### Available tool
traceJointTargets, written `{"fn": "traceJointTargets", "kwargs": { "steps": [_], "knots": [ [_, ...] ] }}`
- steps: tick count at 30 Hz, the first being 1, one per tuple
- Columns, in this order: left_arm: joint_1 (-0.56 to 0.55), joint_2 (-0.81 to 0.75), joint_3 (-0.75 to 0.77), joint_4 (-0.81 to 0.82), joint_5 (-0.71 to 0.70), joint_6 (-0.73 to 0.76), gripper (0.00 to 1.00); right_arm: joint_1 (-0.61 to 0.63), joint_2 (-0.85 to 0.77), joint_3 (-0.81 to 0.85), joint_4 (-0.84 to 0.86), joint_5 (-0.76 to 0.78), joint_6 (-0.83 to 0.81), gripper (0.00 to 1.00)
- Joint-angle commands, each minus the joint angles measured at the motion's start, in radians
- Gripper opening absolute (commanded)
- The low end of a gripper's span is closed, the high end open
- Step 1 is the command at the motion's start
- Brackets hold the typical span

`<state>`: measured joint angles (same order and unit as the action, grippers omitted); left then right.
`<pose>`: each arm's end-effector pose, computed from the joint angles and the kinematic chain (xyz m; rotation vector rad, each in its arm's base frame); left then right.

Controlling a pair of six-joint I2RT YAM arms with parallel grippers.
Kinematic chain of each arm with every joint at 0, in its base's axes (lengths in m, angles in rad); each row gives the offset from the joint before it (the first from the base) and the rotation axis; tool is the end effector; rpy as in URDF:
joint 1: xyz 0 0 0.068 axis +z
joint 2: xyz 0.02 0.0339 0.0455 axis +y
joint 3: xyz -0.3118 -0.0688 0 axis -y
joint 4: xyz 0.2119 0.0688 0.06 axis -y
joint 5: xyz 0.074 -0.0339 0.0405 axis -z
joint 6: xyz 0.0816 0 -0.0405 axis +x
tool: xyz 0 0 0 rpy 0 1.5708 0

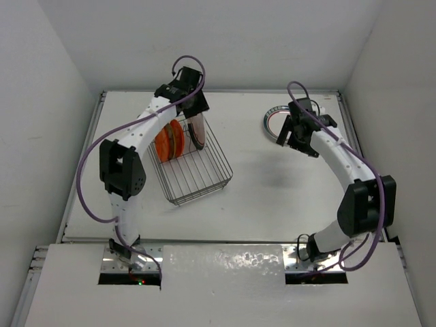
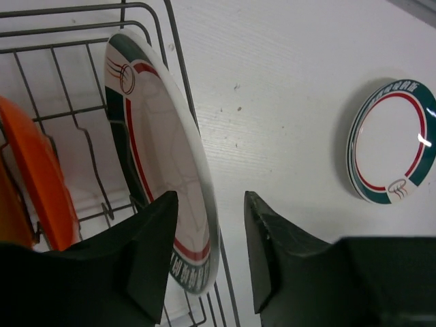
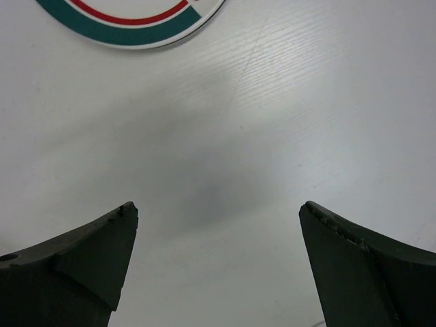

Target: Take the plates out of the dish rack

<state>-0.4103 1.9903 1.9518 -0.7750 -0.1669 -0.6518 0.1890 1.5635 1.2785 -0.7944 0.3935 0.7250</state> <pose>0.4338 -0.1739 0.3378 -0.3669 2.3636 -0.3092 0.3088 0.0272 0.2916 0.7913 2.4042 -0.1725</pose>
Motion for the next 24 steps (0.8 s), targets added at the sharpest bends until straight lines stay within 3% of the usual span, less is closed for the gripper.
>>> {"fn": "traceJointTargets", "kwargs": {
  "steps": [1, 6, 8, 9, 18, 24],
  "knots": [
    [0.007, 0.022, 0.041, 0.046, -0.005, -0.012, 0.39, 0.006, -0.075, -0.015, 0.012, 0.036, -0.041, 0.99],
    [0.007, 0.001, -0.013, 0.102, 0.020, -0.009, 0.22, 0.009, -0.164, 0.010, -0.009, 0.025, -0.050, 0.99],
    [0.007, -0.001, -0.017, 0.103, 0.029, -0.003, 0.03, 0.007, -0.187, 0.025, -0.017, 0.018, -0.050, 0.99],
    [0.007, -0.002, -0.013, 0.088, 0.029, 0.001, 0.00, 0.007, -0.206, 0.033, -0.020, 0.002, -0.049, 0.99],
    [0.005, -0.057, 0.199, -0.009, 0.040, 0.259, 0.00, 0.007, -0.227, 0.183, -0.085, -0.106, -0.025, 0.99],
    [-0.010, -0.120, 0.222, 0.069, 0.280, 0.476, 0.00, 0.007, -0.169, 0.376, -0.088, -0.241, 0.054, 0.99]
  ]
}}
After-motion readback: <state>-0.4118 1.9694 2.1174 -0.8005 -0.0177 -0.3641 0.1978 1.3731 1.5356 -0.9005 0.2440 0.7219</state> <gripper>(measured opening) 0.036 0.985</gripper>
